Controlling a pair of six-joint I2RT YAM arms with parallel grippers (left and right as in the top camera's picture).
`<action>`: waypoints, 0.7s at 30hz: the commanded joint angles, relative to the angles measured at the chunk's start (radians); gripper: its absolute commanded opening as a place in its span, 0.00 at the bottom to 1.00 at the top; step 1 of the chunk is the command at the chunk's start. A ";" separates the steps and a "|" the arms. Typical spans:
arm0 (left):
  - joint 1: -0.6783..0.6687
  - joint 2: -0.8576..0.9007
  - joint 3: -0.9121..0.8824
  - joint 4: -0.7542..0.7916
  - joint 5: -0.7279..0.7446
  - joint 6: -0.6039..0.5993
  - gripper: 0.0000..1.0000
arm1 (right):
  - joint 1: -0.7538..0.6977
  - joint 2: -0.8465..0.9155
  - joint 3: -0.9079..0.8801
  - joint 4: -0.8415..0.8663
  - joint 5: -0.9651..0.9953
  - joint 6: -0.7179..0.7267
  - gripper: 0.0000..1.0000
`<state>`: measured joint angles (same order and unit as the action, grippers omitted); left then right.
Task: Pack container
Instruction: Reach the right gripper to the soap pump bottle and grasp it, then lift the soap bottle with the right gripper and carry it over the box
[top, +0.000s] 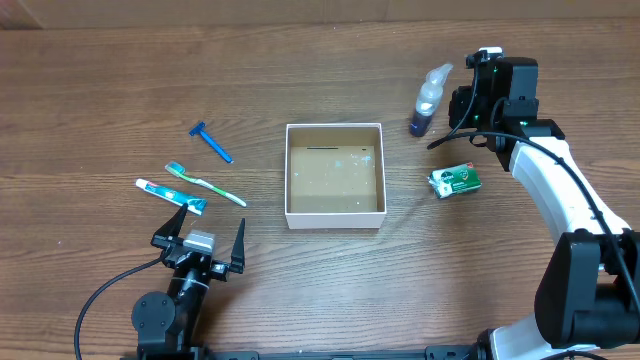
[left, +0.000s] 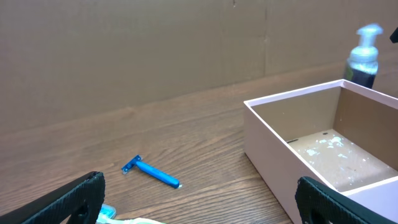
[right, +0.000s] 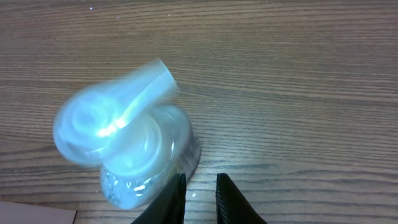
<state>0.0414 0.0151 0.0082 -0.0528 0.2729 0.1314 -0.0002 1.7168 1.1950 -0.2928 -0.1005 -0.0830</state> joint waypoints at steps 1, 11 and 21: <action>0.006 -0.010 -0.003 0.001 -0.011 0.011 1.00 | -0.002 0.000 0.024 0.008 -0.005 -0.003 0.19; 0.006 -0.010 -0.003 0.001 -0.011 0.011 1.00 | 0.004 -0.004 0.026 -0.041 -0.113 0.012 0.78; 0.006 -0.010 -0.003 0.002 -0.011 0.011 1.00 | 0.099 -0.018 0.090 -0.121 -0.160 0.096 0.83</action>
<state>0.0414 0.0151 0.0082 -0.0528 0.2729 0.1314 0.0502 1.7168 1.2205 -0.4206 -0.2367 -0.0250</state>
